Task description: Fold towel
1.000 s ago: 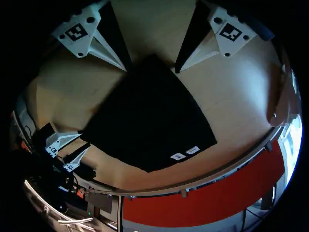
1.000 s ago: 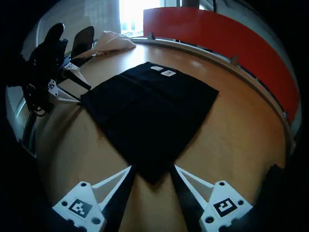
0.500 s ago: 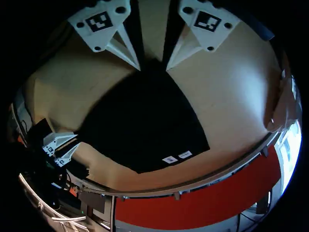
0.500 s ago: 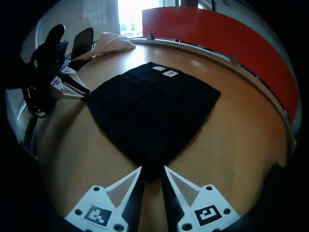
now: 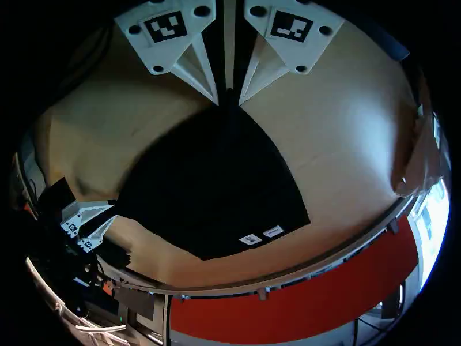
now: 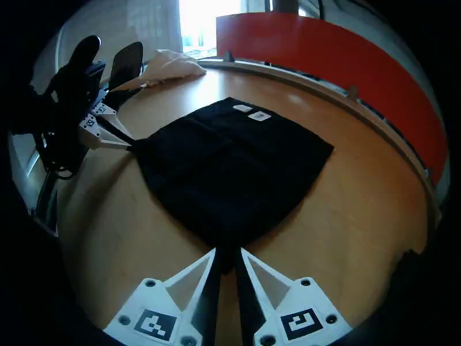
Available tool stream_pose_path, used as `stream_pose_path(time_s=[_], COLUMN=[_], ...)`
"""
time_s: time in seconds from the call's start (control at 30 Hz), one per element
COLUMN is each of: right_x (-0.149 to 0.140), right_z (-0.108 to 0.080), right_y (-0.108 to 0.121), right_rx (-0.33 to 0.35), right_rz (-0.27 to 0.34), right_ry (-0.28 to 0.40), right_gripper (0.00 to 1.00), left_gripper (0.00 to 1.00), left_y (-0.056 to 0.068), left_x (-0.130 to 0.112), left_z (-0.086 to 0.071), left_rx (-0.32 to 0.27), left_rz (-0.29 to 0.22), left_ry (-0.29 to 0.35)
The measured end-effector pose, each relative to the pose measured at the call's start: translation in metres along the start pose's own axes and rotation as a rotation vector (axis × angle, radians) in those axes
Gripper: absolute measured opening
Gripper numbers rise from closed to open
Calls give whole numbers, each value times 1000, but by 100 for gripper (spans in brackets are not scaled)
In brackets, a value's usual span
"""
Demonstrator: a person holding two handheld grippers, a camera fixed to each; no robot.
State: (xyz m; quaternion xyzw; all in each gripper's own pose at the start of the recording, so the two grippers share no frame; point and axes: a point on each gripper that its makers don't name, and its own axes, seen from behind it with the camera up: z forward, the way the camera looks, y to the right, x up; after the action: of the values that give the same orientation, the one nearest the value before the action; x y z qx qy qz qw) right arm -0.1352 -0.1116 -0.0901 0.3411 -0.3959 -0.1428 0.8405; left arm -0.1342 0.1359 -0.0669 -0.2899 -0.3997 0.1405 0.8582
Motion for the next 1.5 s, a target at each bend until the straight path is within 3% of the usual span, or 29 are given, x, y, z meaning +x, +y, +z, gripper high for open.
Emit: stream_pose_path(time_s=[0.3,1.1,1.5], right_x=[16,67,79], right_z=[-16,-84,-103], right_y=[3,-10,-13], right_rx=[-20,-18,-14], right_rz=[34,-14,-22], right_ry=[33,91,86], right_gripper=[16,16,16], left_gripper=[8,8,8], left_y=[6,21,23], left_x=[10,44,58], left_z=[-19,-89,-114], left_rx=[-15,-1,-6], left_rz=[-101,-145,-157], left_ry=[-4,-14,-14])
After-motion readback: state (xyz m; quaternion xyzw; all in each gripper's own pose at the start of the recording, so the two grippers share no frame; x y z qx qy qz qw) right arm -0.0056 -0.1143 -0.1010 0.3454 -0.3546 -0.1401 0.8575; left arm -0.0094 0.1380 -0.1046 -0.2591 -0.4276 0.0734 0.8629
